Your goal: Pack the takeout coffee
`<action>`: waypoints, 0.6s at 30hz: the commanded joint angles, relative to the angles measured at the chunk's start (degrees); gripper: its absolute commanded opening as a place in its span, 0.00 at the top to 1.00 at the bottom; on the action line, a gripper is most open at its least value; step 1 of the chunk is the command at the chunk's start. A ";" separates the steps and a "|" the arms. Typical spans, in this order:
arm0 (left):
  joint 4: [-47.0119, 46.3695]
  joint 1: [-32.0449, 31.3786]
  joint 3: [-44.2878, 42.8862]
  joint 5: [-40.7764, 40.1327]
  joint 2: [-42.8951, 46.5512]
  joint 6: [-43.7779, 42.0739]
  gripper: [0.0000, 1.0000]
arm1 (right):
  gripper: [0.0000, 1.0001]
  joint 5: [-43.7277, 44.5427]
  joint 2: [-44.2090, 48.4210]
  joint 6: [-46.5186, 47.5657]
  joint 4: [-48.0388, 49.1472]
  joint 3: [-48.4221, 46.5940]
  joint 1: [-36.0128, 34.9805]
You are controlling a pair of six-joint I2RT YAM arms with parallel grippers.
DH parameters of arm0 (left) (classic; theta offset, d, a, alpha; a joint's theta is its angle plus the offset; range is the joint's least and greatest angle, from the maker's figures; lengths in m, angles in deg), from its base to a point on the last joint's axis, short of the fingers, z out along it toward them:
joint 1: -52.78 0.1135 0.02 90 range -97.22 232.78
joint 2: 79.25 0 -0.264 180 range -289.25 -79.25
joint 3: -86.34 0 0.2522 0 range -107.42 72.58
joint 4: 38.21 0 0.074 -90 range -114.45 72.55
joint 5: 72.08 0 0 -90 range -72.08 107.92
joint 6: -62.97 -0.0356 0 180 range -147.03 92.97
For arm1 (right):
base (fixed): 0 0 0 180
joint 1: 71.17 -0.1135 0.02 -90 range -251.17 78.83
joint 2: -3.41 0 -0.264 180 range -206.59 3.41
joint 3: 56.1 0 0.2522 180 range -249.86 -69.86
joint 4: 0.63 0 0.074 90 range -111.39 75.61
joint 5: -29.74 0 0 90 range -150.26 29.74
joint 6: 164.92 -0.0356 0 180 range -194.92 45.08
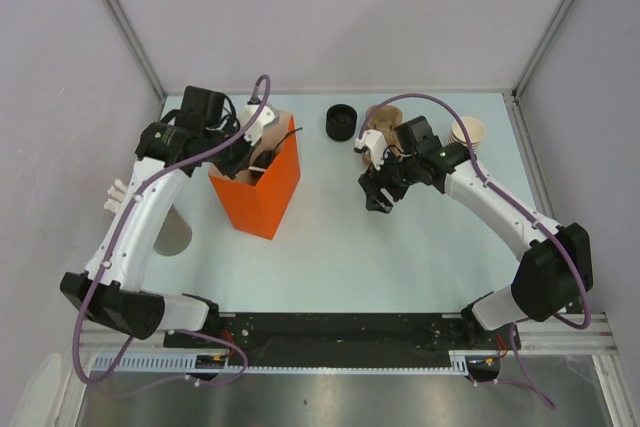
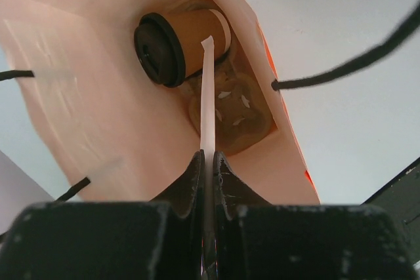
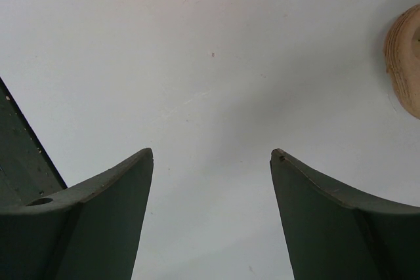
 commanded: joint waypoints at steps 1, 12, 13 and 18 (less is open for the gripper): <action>-4.23 -0.79 1.81 0.21 -0.85 2.18 0.94 | 0.23 0.27 0.38 1.00 0.69 0.11 0.16; -6.61 -0.87 2.16 0.91 2.75 3.06 0.40 | 0.23 0.36 0.73 1.00 0.78 0.03 0.16; -7.22 -0.87 2.25 1.35 3.88 3.15 0.37 | 0.23 0.36 0.90 1.00 0.69 0.03 0.16; -8.10 -0.79 2.08 3.11 7.40 3.15 0.15 | 0.23 0.27 0.99 1.00 0.78 0.03 0.34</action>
